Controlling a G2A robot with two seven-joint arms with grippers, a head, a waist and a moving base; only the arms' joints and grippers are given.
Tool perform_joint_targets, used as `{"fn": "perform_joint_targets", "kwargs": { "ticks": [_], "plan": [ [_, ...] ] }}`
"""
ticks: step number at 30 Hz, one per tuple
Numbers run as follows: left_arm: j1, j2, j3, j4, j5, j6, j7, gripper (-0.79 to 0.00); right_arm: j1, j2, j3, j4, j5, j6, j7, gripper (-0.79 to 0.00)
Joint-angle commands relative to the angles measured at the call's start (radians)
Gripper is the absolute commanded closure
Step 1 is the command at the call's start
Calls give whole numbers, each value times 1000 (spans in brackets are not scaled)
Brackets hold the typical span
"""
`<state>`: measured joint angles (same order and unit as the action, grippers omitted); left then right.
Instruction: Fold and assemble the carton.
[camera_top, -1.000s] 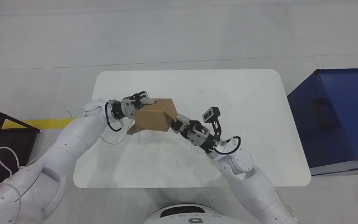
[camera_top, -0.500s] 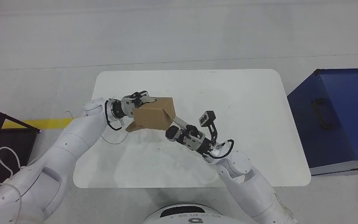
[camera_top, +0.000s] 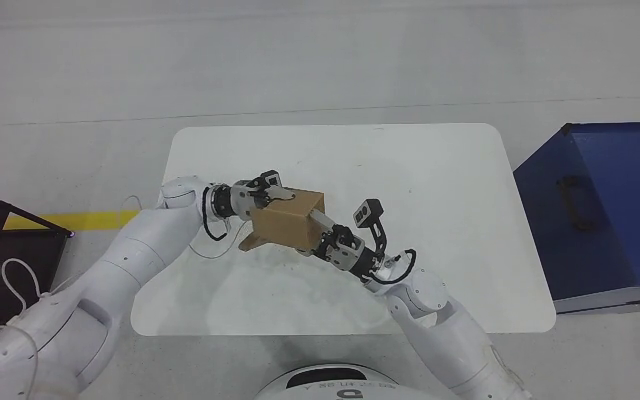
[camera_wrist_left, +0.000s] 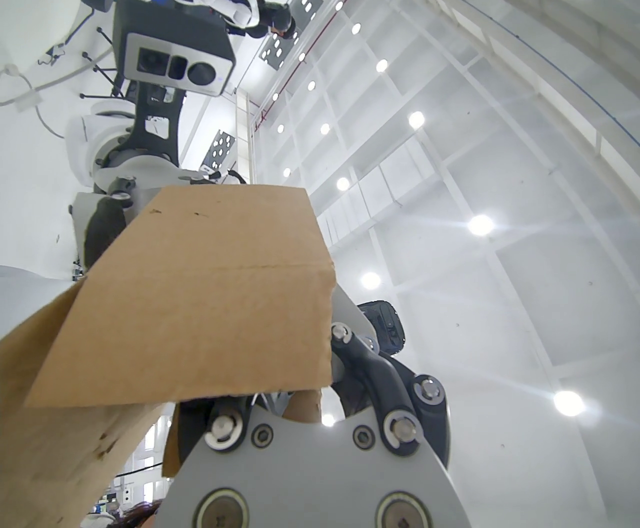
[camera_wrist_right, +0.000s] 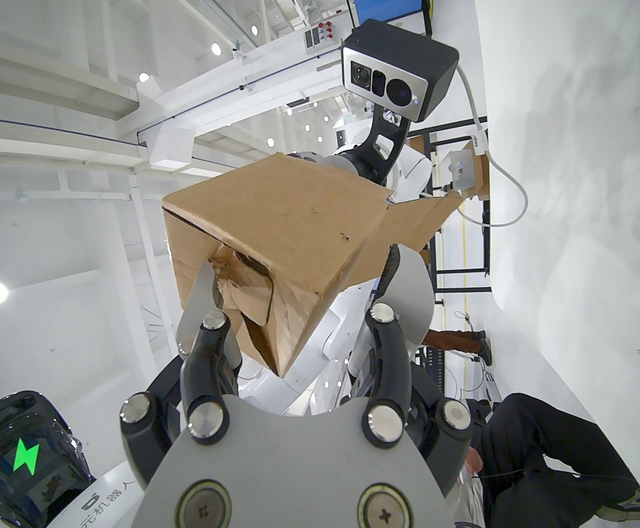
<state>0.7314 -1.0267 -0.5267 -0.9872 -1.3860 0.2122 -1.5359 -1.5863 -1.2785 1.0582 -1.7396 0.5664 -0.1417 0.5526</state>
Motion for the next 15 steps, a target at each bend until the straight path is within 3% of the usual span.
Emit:
{"fn": "perform_joint_targets", "kwargs": {
  "ticks": [1, 15],
  "plan": [
    [-3, 0, 6, -10, -10, -8, 0, 0, -2, 1, 3, -2, 3, 0, 2, -573],
    [-15, -12, 21, 9, -65, -65, 0, 0, -12, 7, 18, -14, 9, 8, 10, -625]
  ]
}}
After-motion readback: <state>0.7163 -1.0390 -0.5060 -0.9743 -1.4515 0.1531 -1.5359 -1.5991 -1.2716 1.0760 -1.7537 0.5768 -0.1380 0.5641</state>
